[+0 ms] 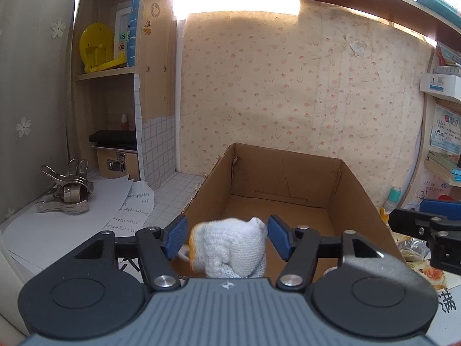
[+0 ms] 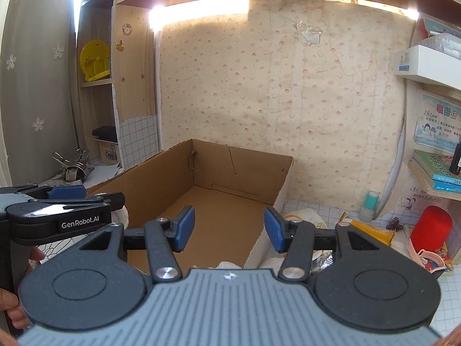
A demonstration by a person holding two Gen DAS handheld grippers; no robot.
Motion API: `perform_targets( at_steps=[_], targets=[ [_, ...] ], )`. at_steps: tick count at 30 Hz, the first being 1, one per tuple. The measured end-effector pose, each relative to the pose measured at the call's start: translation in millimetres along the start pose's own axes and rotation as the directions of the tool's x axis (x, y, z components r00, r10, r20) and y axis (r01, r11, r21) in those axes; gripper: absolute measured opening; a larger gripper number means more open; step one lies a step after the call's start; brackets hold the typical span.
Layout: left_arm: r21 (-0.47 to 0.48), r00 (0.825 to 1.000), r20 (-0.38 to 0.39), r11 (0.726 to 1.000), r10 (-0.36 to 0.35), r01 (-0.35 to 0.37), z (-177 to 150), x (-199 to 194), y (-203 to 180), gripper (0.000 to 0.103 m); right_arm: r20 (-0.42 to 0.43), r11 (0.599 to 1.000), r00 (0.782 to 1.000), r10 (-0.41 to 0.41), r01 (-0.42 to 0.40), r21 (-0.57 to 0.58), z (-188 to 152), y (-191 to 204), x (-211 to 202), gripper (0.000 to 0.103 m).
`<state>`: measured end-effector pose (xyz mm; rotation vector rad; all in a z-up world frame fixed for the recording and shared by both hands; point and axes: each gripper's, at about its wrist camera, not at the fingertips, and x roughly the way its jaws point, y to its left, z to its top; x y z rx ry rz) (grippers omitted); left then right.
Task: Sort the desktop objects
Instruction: 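Open the right tool to drop its glove into the box while the left tool releases its glove, then grasp an orange-cuffed white glove with the right tool while the left tool grasps another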
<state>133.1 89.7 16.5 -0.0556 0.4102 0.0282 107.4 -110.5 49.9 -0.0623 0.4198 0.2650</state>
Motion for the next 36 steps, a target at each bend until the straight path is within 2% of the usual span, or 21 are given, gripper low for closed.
perform_targets(
  at_steps=[3, 6, 15, 19, 20, 21, 25, 29, 36],
  targets=[
    [-0.009, 1.000, 0.009, 1.000, -0.003, 0.003, 2.8, -3.0, 1.6, 0.070, 0.003, 1.000, 1.000, -0.002, 0.002, 0.004, -1.5, -1.4, -2.5, 0.053],
    [-0.020, 1.000, 0.021, 1.000, -0.002, 0.002, 5.5, -7.3, 3.1, 0.070, 0.011, 1.000, 1.000, -0.001, 0.001, 0.009, -2.3, -2.7, -5.3, 0.053],
    [-0.022, 0.994, 0.073, 0.996, -0.084, 0.085, -1.0, -31.8, -9.3, 0.070, 0.031, 0.999, 0.998, -0.052, 0.052, 0.004, -18.9, -21.2, -25.9, 0.053],
    [0.004, 0.984, 0.093, 0.988, -0.153, 0.153, -8.7, -43.1, -26.7, 0.070, 0.036, 0.995, 0.995, -0.098, 0.099, -0.003, -32.7, -35.8, -38.3, 0.055],
    [0.021, 0.981, 0.100, 0.986, -0.169, 0.168, -11.9, -46.7, -33.1, 0.070, 0.036, 0.994, 0.993, -0.111, 0.111, -0.003, -36.7, -39.8, -41.4, 0.065],
    [0.034, 0.977, 0.108, 0.983, -0.183, 0.180, -14.6, -49.7, -38.1, 0.070, 0.038, 0.992, 0.992, -0.123, 0.123, -0.009, -41.3, -43.8, -44.5, 0.068],
    [0.072, 0.960, 0.138, 0.969, -0.244, 0.236, -28.2, -61.6, -56.2, 0.072, 0.021, 0.987, 0.987, -0.158, 0.159, -0.027, -65.2, -56.2, -53.9, 0.068],
    [0.100, 0.946, 0.130, 0.953, -0.296, 0.285, -43.0, -67.1, -72.8, 0.073, -0.034, 0.982, 0.982, -0.188, 0.187, -0.039, -95.3, -66.6, -49.7, 0.068],
    [0.117, 0.952, 0.117, 0.956, -0.284, 0.271, -58.9, -66.0, -80.8, 0.073, -0.076, 0.995, 0.994, -0.078, 0.073, -0.070, -126.6, -52.9, -37.5, 0.068]
  ],
)
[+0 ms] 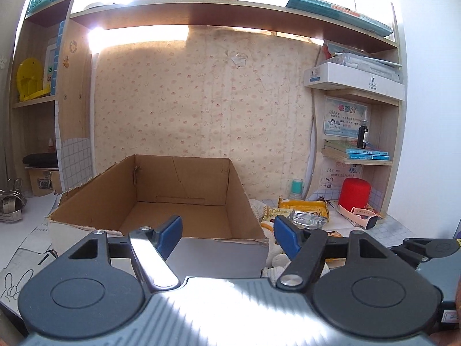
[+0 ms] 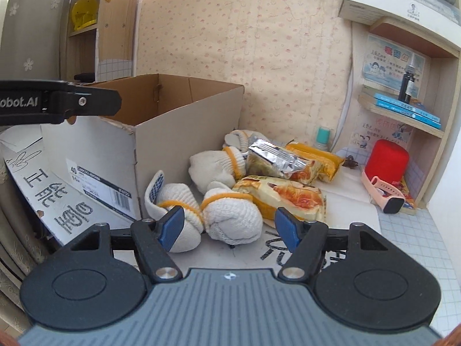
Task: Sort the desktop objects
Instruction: 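Grasp an orange-cuffed white glove with the right tool while the left tool grasps another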
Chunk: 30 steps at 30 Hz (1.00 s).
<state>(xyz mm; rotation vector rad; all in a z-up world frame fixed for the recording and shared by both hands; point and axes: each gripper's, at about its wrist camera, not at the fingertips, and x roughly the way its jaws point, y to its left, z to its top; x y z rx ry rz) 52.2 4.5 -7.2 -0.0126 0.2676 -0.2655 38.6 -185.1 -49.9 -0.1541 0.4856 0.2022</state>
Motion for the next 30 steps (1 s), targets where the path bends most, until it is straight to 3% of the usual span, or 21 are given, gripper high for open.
perform_targets(
  at_steps=[6, 14, 16, 17, 18, 25, 30],
  targets=[
    [-0.021, 0.998, -0.005, 0.998, 0.058, -0.058, 0.1, -0.8, 15.2, 0.073, -0.008, 0.990, 0.993, 0.119, -0.119, -0.071, 0.7, 29.4, 17.4, 0.067],
    [-0.009, 0.998, -0.017, 0.998, 0.055, -0.056, -1.8, -0.1, 15.3, 0.073, -0.035, 0.987, 0.992, 0.123, -0.126, -0.101, -2.6, 37.7, 49.4, 0.063],
    [-0.001, 0.999, -0.017, 0.999, 0.050, -0.050, -3.0, 0.4, 11.9, 0.073, -0.039, 0.989, 0.992, 0.120, -0.123, -0.088, -4.6, 33.8, 50.9, 0.055],
    [0.004, 0.999, -0.019, 0.999, 0.045, -0.045, -3.5, 0.8, 10.2, 0.073, -0.037, 0.991, 0.994, 0.105, -0.108, -0.085, -5.3, 31.4, 49.7, 0.040],
    [0.008, 0.999, -0.022, 0.999, 0.040, -0.040, -4.2, 1.3, 8.6, 0.074, -0.038, 0.991, 0.994, 0.106, -0.108, -0.079, -6.0, 27.6, 48.4, 0.039],
    [0.020, 0.999, -0.035, 1.000, 0.018, -0.017, -8.2, 2.6, 0.0, 0.074, -0.049, 0.989, 0.990, 0.135, -0.137, -0.059, -13.7, 13.2, 23.0, 0.035],
    [0.021, 0.997, -0.059, 0.999, -0.048, 0.050, -16.6, 5.8, -18.3, 0.074, -0.056, 0.989, 0.989, 0.138, -0.141, -0.047, -24.2, 1.2, -6.1, 0.035]
  ],
)
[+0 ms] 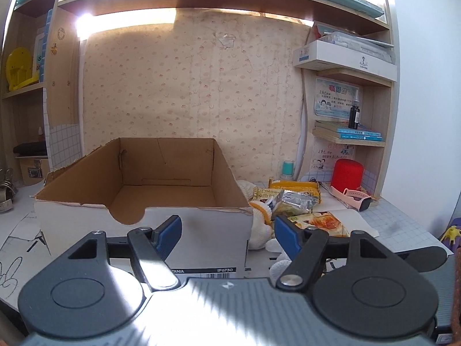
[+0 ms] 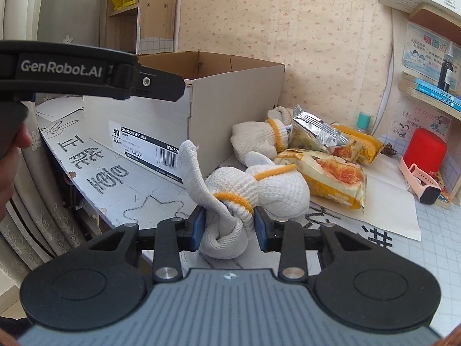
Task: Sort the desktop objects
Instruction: 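Grasp an orange-cuffed white glove with the right tool while the left tool grasps another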
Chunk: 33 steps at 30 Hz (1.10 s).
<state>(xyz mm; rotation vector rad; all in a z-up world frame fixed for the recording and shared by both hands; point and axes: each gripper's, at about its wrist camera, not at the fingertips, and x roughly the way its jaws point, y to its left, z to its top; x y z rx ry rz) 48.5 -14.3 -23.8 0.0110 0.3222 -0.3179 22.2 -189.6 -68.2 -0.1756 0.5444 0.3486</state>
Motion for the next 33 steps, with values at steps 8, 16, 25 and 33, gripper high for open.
perform_targets(
  at_steps=[8, 16, 25, 33],
  targets=[
    [0.038, 0.992, -0.038, 0.992, -0.122, 0.124, -18.0, 17.4, -48.4, 0.074, -0.040, 0.987, 0.988, -0.151, 0.153, 0.050, -28.9, -33.3, -35.3, 0.036],
    [0.045, 0.990, -0.098, 0.993, -0.104, 0.109, -26.2, 55.4, -82.2, 0.084, -0.052, 0.957, 0.963, -0.264, 0.268, 0.115, -42.3, -67.6, -53.9, 0.036],
    [0.047, 0.981, -0.196, 0.999, -0.006, 0.016, -37.9, 98.1, -85.6, 0.080, -0.047, 0.952, 0.962, -0.270, 0.274, 0.139, -42.8, -76.6, -48.8, 0.036],
    [0.009, 0.981, -0.194, 1.000, -0.015, 0.018, -38.9, 109.1, -82.6, 0.062, -0.045, 0.953, 0.963, -0.265, 0.268, 0.138, -37.8, -72.4, -44.6, 0.036]
  ],
)
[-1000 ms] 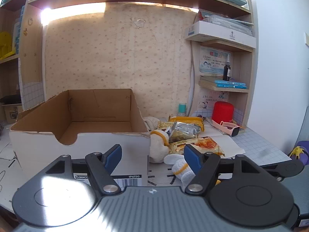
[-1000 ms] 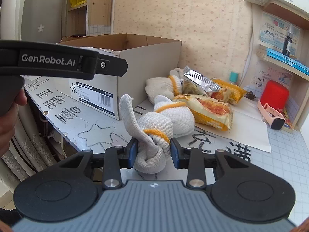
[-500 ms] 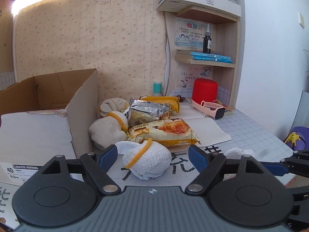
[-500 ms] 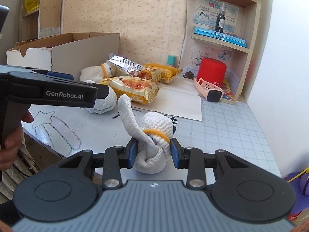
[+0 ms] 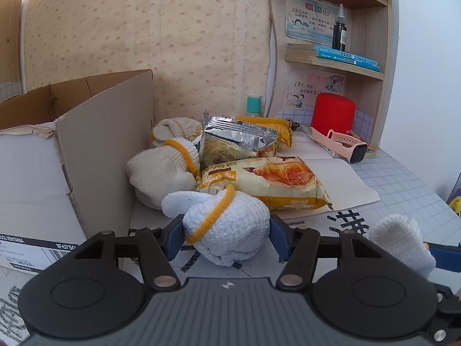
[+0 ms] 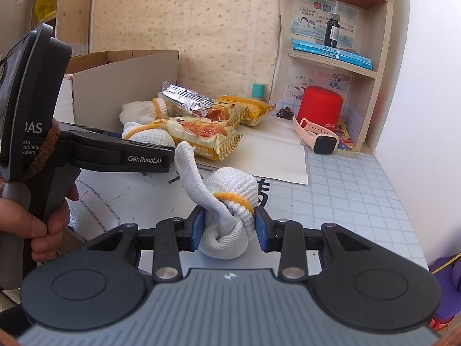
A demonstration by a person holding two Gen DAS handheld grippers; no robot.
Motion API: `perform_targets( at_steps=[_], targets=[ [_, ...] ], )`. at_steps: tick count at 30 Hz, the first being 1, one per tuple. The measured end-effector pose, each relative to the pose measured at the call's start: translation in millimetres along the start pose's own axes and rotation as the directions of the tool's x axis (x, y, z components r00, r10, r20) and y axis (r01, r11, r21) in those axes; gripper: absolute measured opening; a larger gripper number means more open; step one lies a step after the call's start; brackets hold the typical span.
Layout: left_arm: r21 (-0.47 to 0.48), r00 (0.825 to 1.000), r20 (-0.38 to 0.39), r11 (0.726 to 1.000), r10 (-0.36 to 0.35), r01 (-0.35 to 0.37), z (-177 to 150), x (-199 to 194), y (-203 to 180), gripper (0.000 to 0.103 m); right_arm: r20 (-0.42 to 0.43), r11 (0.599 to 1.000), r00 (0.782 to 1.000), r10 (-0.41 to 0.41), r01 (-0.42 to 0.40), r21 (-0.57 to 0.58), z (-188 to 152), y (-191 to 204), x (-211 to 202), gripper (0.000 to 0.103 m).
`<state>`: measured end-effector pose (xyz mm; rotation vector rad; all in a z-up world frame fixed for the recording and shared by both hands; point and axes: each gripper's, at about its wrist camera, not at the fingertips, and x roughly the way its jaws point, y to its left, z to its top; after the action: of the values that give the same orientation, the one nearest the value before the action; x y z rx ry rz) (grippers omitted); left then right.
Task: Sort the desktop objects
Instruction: 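Grasp an orange-cuffed white glove with the right tool while the left tool grasps another, then carry both held gloves up and over the cardboard shoebox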
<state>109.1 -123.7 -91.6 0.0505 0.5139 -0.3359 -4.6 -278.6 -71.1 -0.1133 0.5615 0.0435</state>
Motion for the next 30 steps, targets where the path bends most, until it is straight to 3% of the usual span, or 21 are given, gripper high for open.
perform_targets(
  at_steps=[9, 30],
  targets=[
    [0.011, 0.999, -0.001, 0.999, 0.034, -0.034, 9.0, -21.4, -0.3, 0.060, 0.022, 1.000, 1.000, 0.005, -0.005, 0.007, 7.3, 6.5, -2.0, 0.036],
    [0.004, 0.990, 0.098, 0.994, 0.106, -0.107, 39.3, -98.3, 11.4, 0.060, 0.166, 1.000, 0.986, -0.013, 0.009, 0.028, 56.7, 16.8, -34.8, 0.036]
  ],
)
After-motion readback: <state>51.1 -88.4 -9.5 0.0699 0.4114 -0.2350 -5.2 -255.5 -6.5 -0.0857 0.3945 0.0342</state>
